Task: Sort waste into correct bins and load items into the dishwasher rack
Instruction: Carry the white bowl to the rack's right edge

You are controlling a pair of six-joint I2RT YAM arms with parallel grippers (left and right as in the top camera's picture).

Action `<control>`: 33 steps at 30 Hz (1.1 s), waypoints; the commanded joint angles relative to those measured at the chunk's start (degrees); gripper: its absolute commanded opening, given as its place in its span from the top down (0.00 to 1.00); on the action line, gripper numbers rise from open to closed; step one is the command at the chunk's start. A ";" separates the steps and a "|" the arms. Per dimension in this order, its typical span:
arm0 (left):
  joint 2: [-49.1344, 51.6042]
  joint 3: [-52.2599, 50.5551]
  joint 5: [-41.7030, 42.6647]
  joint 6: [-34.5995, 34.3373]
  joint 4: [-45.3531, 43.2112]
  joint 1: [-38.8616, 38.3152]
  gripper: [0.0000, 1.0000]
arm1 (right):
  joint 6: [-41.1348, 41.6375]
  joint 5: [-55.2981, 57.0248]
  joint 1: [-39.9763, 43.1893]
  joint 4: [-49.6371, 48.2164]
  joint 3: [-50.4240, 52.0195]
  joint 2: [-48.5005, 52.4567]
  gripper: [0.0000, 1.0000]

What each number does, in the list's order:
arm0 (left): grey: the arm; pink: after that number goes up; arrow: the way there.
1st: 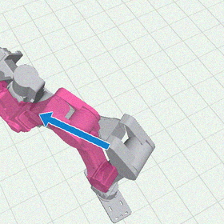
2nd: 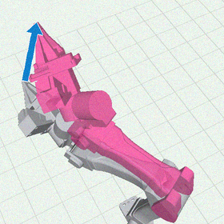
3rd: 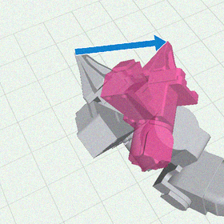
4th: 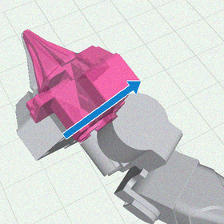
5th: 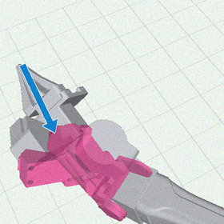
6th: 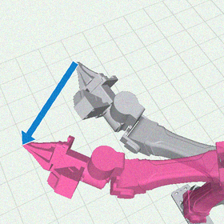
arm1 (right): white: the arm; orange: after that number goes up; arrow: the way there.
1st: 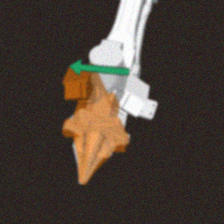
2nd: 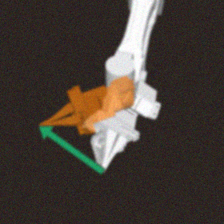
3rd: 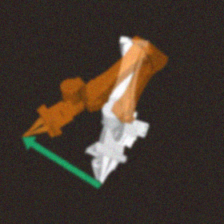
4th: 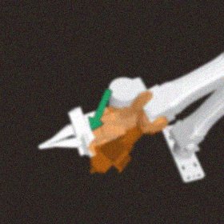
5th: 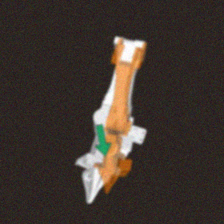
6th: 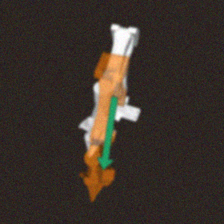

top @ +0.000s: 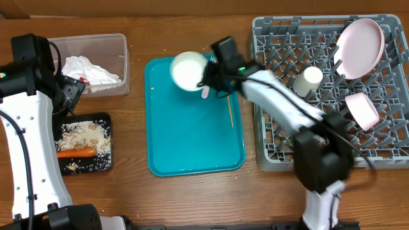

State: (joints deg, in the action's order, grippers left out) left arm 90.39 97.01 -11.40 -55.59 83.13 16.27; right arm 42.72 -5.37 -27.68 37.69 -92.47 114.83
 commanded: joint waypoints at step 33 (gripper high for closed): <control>0.26 0.00 -0.61 -1.01 0.15 0.20 0.00 | -16.20 61.86 51.39 25.99 -0.44 -26.69 0.96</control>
State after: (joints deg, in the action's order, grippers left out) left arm 90.39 97.01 -11.40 -55.59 83.13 16.27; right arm 26.89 54.04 21.93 63.75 -92.68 85.67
